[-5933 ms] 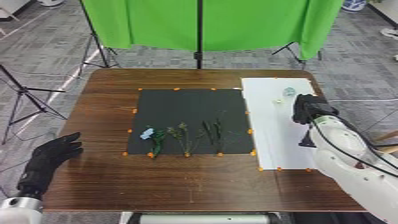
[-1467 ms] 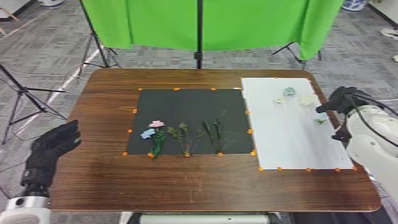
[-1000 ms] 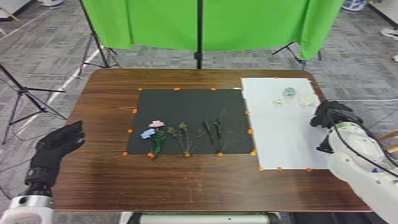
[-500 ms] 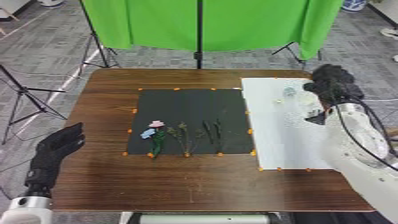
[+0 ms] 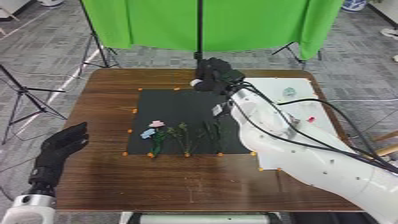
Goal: Arrange flowers
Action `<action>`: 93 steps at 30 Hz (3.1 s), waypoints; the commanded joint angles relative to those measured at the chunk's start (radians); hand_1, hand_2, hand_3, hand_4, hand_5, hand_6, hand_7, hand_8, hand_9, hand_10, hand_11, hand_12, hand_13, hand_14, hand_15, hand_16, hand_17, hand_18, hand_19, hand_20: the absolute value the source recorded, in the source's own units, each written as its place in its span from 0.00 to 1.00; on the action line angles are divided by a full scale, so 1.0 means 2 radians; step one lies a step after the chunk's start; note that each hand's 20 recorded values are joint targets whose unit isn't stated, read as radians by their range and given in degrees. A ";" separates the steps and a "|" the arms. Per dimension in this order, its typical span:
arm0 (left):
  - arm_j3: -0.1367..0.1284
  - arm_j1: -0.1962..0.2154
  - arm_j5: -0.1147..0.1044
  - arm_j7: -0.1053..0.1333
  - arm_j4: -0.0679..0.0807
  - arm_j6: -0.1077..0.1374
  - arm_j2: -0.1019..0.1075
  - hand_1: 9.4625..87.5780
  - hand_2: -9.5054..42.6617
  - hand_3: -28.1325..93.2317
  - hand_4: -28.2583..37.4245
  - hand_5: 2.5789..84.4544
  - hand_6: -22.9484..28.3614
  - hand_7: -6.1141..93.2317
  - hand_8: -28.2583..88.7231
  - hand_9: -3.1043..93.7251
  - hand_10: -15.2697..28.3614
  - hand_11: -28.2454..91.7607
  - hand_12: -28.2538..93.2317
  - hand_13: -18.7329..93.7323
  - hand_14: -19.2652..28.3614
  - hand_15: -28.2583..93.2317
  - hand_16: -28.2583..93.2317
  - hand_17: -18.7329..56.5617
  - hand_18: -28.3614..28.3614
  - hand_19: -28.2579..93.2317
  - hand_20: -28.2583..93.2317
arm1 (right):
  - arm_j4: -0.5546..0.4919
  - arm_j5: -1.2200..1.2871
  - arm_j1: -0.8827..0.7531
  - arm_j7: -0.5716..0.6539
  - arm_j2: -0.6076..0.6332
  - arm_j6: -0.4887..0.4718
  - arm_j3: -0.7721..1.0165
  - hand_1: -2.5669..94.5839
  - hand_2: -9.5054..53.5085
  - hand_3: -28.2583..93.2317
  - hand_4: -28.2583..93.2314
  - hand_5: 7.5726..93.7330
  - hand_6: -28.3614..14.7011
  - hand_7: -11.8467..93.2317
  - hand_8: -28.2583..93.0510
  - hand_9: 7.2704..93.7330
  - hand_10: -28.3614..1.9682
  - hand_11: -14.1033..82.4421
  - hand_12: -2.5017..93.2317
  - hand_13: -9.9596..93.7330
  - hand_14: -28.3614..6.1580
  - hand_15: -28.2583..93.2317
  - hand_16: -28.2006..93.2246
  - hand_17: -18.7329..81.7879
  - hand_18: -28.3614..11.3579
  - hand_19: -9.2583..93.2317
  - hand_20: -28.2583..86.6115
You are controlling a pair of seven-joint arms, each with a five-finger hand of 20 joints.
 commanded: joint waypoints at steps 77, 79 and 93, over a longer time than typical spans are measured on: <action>-0.011 0.002 0.007 -0.017 0.001 -0.038 0.000 0.37 0.02 0.78 0.28 0.49 0.51 0.21 0.18 0.41 0.61 0.38 0.33 0.45 0.73 0.38 0.25 0.36 0.76 0.36 0.42 | -0.046 -0.019 0.022 0.081 0.062 -0.162 0.088 0.34 0.00 0.77 0.09 0.51 0.67 0.22 0.17 0.56 0.41 0.23 0.21 0.86 0.63 0.70 0.50 0.70 0.26 1.00 0.68; -0.013 0.005 0.007 -0.017 0.000 -0.037 0.000 0.37 0.02 0.78 0.27 0.49 0.51 0.21 0.18 0.41 0.62 0.38 0.33 0.45 0.74 0.38 0.25 0.36 0.76 0.36 0.42 | -0.029 -0.015 0.016 0.098 0.072 -0.164 0.100 0.29 0.00 0.75 0.12 0.49 0.64 0.20 0.18 0.56 0.34 0.23 0.22 0.86 0.59 0.71 0.50 0.69 0.24 1.00 0.68; -0.012 -0.002 0.007 -0.019 0.003 -0.044 0.002 0.37 0.02 0.78 0.27 0.49 0.50 0.21 0.18 0.42 0.62 0.38 0.33 0.45 0.74 0.38 0.25 0.36 0.76 0.36 0.42 | 0.072 -0.041 -0.016 0.136 0.094 -0.162 0.087 0.31 0.00 0.74 0.13 0.56 0.63 0.21 0.18 0.72 0.36 0.31 0.26 0.89 0.61 0.73 0.50 0.73 0.24 1.00 0.70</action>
